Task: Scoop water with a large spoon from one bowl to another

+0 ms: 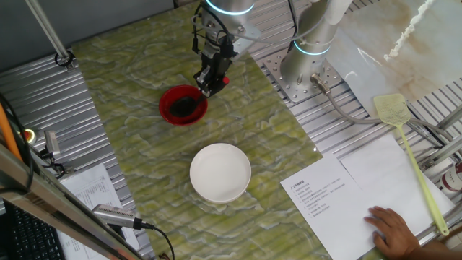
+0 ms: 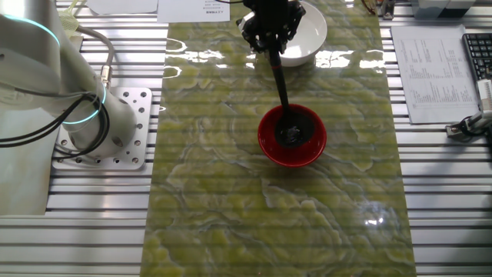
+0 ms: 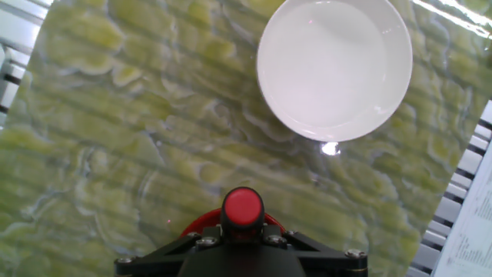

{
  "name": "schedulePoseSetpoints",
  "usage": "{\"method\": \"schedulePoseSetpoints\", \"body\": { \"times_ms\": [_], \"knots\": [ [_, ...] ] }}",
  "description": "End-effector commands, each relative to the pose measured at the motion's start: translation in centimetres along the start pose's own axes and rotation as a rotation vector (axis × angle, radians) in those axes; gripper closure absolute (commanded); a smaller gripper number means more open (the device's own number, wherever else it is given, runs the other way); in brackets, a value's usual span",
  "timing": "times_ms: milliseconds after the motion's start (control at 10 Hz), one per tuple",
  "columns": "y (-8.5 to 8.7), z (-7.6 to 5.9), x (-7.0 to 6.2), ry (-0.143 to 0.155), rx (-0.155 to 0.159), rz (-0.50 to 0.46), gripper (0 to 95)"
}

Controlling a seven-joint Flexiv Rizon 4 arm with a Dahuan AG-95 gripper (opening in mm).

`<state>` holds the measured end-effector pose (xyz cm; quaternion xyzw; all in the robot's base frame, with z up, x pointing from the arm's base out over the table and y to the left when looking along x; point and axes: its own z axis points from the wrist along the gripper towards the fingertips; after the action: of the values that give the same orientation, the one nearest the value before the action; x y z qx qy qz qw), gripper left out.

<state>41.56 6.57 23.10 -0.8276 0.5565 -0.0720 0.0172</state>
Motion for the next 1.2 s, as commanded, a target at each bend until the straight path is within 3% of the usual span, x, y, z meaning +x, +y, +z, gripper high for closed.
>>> {"method": "schedulePoseSetpoints", "body": {
  "times_ms": [100,1200],
  "knots": [
    [0.08,-0.19,-0.09,-0.022,0.008,0.024,95.0],
    [0.07,-0.30,-0.12,-0.042,0.012,0.020,95.0]
  ]
}}
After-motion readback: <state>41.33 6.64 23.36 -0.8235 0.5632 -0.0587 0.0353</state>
